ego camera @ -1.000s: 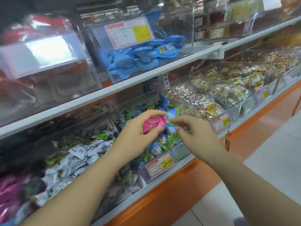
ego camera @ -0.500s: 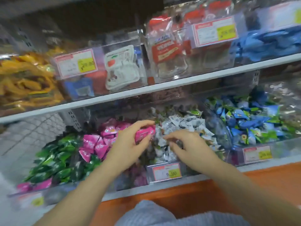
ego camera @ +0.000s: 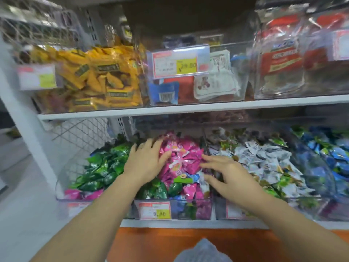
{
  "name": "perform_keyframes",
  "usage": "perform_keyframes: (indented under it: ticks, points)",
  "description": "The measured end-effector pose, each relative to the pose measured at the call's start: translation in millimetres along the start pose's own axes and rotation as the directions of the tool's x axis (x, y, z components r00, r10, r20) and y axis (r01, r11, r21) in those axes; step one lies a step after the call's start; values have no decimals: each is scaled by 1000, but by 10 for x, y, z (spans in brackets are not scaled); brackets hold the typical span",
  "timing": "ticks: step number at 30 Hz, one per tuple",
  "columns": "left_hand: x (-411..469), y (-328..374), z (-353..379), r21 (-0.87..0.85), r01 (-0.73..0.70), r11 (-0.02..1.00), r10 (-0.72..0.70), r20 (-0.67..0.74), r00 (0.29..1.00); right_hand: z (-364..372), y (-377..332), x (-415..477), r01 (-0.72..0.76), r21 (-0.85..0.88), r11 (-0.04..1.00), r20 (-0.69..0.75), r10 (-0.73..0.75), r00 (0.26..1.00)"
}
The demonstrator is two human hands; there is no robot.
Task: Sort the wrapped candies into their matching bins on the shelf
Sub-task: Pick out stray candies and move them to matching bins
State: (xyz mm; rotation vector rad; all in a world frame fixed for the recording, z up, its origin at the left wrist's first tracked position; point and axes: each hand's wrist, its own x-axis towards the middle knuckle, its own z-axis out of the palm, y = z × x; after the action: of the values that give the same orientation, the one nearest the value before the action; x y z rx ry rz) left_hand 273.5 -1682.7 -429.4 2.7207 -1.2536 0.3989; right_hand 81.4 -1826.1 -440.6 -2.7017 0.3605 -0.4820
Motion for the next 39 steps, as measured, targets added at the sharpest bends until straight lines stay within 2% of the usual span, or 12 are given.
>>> perform_keyframes:
  ticks: [2,3,7,11,13,15,19,23,27,31,34,39]
  points:
    - [45,18,-1,45,36,998,-45,225,973,-6,1,-4,3,-10,1000,13,-3,1000]
    - [62,25,-7,46,44,998,-55,277,959,-4,3,-5,6,-14,1000,14,-6,1000]
    - [151,21,-38,110,43,993,-79,342,936,-2,6,23,15,6,1000,-5,-15,1000]
    - [276,53,-102,28,143,989,-143,397,907,-69,22,-8,31,45,999,16,-32,999]
    - [275,78,-139,-61,185,981,-151,367,918,-131,42,-63,35,53,998,8,-36,999]
    - [223,141,-156,-133,175,976,-134,268,954,-225,78,-139,26,73,997,-25,-24,999]
    - [55,557,-243,-271,36,962,-16,75,997,-466,256,-343,-10,43,999,-81,13,997]
    - [-86,1338,-348,-434,-147,889,147,-34,989,-739,571,-636,-93,28,995,-146,96,985]
    - [-118,2176,-314,-549,-261,794,274,-59,960,-1017,991,-1003,-202,-10,979,-215,195,957]
    - [-53,2771,-159,-670,-261,695,320,-37,947,-1256,1459,-1348,-319,-5,948,-280,305,910]
    - [6,3025,-20,-699,-244,672,331,-11,944,-1365,1756,-1490,-333,-36,942,-173,322,931]
    - [126,3202,167,-705,-258,661,339,-26,940,-1372,1969,-1418,-271,-156,950,116,290,950]
